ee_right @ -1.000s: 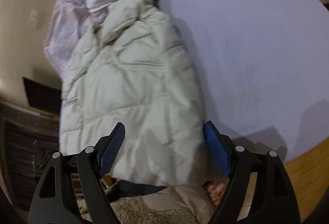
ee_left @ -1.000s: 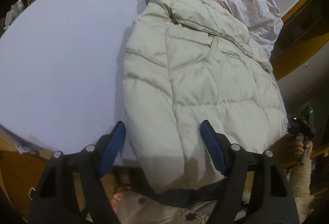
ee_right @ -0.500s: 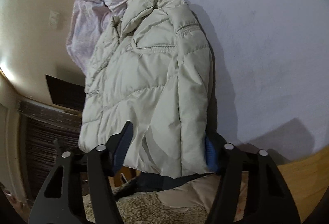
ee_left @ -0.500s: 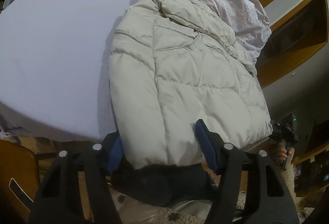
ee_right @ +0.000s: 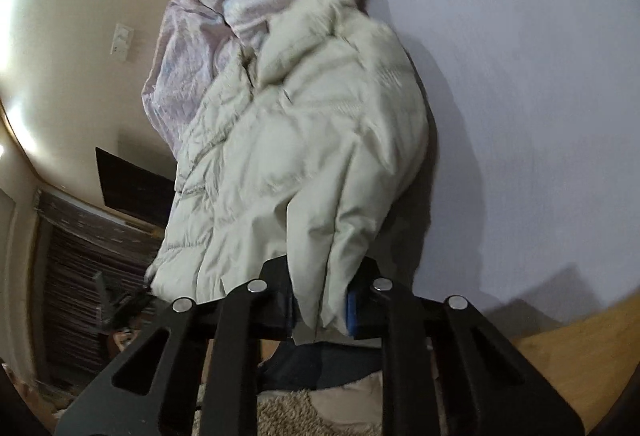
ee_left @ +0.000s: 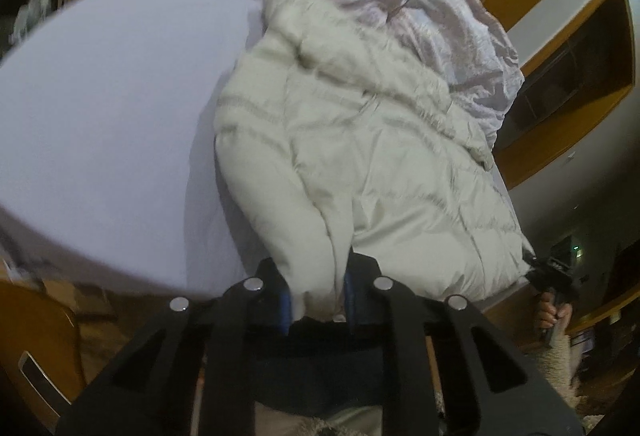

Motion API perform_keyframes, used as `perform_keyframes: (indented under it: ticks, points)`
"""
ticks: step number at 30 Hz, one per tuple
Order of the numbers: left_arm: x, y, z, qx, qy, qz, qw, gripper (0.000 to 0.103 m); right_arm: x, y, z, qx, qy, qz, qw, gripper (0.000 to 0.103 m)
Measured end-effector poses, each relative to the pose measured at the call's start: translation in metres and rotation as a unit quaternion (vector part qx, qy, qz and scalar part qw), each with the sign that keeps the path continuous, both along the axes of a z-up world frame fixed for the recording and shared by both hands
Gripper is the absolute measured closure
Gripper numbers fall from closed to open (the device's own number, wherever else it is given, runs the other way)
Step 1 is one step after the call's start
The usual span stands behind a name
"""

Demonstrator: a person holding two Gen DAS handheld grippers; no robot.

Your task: Fold large clothes

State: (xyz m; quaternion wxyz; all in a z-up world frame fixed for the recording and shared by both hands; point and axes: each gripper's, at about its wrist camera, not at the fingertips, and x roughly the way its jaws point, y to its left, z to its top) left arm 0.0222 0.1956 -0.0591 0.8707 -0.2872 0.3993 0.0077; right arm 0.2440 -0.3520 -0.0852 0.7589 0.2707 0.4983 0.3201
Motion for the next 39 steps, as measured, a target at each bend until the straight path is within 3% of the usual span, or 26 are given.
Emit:
perform_keyframes:
  ticks: [9,13,17,23,31,39]
  points:
    - [0.029,0.003,0.071,0.067,-0.072,0.018,0.995,0.084,0.02,0.016,0.071,-0.024,-0.11,-0.043,0.993,0.087]
    - [0.06,0.003,0.106,0.105,-0.102,0.032,0.9887,0.084,0.04,0.032,0.111,-0.048,-0.166,-0.073,0.982,0.087]
    - [0.091,0.012,0.131,0.129,-0.116,0.044,0.9838,0.084,0.063,0.048,0.138,-0.061,-0.198,-0.098,0.973,0.087]
    - [0.149,0.029,0.158,0.153,-0.124,0.062,0.9784,0.084,0.112,0.068,0.164,-0.076,-0.212,-0.126,0.966,0.087]
    - [0.244,0.052,0.155,0.172,-0.104,0.091,0.9753,0.084,0.185,0.112,0.167,-0.139,-0.224,-0.144,0.954,0.087]
    - [0.328,0.065,0.116,0.202,-0.067,0.109,0.9711,0.084,0.264,0.147,0.124,-0.185,-0.192,-0.17,0.949,0.086]
